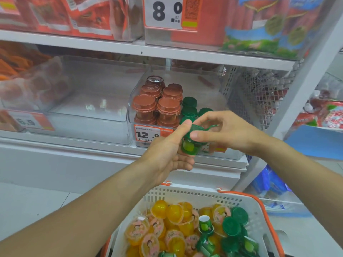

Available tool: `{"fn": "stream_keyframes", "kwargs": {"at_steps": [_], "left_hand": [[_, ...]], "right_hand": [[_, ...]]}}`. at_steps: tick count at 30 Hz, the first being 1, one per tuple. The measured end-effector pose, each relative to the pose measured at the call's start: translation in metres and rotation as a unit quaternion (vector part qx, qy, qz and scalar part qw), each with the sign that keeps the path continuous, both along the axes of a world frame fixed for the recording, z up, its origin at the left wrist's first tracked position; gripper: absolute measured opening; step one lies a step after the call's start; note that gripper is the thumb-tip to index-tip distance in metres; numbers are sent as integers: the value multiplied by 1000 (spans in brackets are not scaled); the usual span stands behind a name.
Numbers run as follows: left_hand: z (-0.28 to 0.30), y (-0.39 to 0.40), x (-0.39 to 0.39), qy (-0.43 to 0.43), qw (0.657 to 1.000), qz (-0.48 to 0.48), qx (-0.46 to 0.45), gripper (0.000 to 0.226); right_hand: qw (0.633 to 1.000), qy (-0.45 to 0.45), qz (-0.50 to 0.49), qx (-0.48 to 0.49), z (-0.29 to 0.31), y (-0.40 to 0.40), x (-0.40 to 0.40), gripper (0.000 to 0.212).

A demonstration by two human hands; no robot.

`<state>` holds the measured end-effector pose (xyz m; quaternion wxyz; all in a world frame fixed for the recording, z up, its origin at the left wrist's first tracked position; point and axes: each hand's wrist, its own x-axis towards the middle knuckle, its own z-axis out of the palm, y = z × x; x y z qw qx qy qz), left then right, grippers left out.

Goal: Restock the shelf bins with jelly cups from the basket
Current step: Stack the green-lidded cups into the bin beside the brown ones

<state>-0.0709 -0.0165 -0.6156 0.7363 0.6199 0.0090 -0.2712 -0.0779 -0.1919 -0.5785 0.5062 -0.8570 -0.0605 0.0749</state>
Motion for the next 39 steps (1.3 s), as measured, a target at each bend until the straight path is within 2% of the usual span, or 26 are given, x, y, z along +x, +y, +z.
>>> {"fn": "stream_keyframes", "kwargs": {"at_steps": [4, 9, 13, 17, 19, 21, 25, 34, 39], "left_hand": [[-1, 1, 3, 9, 999, 6, -35, 53], [1, -1, 4, 10, 996, 35, -80, 46], [2, -4, 6, 1, 995, 49, -91, 43], [1, -3, 14, 30, 997, 61, -44, 37], [-3, -2, 17, 26, 998, 63, 7, 30], [-6, -1, 20, 24, 997, 72, 28, 26], [-12, 0, 26, 26, 995, 77, 53, 20], [-21, 4, 34, 12, 994, 72, 76, 8], [-23, 1, 33, 1, 993, 83, 83, 6]], "right_hand": [[999, -47, -13, -14, 1, -8, 7, 48], [979, -146, -1, -140, 3, -10, 11, 47], [986, -154, -16, -59, 5, -8, 15, 45], [976, -181, -120, -23, 11, -25, 43, 31], [962, -187, -181, -85, 10, -40, 68, 30], [944, -178, -207, -184, 6, -49, 97, 34], [907, -111, -185, -361, -4, -60, 155, 40], [906, -37, -163, -390, -37, -72, 192, 36], [920, -24, -174, -350, -47, -71, 196, 36]]}}
